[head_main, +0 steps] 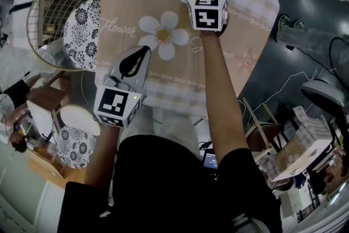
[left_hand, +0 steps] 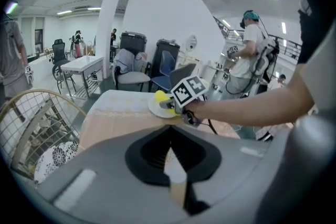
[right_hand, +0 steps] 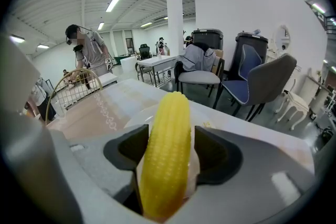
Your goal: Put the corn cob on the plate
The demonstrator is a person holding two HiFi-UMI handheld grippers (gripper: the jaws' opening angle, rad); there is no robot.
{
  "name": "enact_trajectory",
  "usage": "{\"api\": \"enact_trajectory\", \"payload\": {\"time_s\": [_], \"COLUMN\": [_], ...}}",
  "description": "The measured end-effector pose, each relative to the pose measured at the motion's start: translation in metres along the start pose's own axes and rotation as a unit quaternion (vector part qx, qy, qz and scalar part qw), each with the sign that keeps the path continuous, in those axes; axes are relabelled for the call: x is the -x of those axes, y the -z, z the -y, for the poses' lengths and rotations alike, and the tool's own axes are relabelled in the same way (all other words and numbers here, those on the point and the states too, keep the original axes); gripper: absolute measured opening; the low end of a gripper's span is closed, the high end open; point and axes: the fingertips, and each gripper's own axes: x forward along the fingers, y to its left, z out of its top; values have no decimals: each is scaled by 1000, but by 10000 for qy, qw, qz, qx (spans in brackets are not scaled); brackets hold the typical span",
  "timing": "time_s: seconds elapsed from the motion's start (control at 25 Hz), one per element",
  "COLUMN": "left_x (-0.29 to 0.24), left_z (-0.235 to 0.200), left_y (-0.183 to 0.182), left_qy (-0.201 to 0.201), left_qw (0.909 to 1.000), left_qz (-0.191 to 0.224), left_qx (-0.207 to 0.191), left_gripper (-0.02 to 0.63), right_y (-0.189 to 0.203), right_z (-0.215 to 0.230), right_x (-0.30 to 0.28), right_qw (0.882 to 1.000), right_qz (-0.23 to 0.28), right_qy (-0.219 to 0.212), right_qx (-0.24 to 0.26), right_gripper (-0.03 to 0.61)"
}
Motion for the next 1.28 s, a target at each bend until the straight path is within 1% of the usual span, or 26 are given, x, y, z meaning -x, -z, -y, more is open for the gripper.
{"api": "enact_trajectory", "payload": {"time_s": [0.24, 0.4, 0.6, 0.76, 0.8, 0.96, 1.12, 1.28], "left_x": [5, 12, 24, 40, 44, 61, 86, 107], "left_z": [6, 14, 22, 30, 31, 35, 41, 42], "left_y": [-5, -14, -24, -28, -29, -43, -53, -54], "left_qy": [21, 77, 146, 200, 216, 264, 260, 192], "left_qw": [9999, 9997, 9989, 9981, 9977, 9957, 9931, 9897], "left_qz": [73, 180, 303, 390, 421, 638, 857, 1109], "left_qx": [-68, -176, -329, -444, -479, -614, -762, -880], "left_gripper": [5, 5, 5, 5, 5, 5, 5, 5], "right_y": [-5, -3, -8, -12, -14, -26, -42, -54], "right_z": [-1, 3, -1, -12, -15, -21, -34, -51], "right_x": [21, 38, 69, 99, 108, 140, 177, 213], "right_qw": [9998, 9997, 9992, 9988, 9985, 9968, 9934, 9885], "right_qz": [157, 216, 362, 479, 533, 753, 1088, 1442], "right_qy": [-34, 58, 97, 117, 132, 249, 350, 414], "right_qx": [-90, -103, -162, -55, -25, 46, 110, 187], "right_gripper": [270, 270, 270, 265, 256, 178, 109, 64]}}
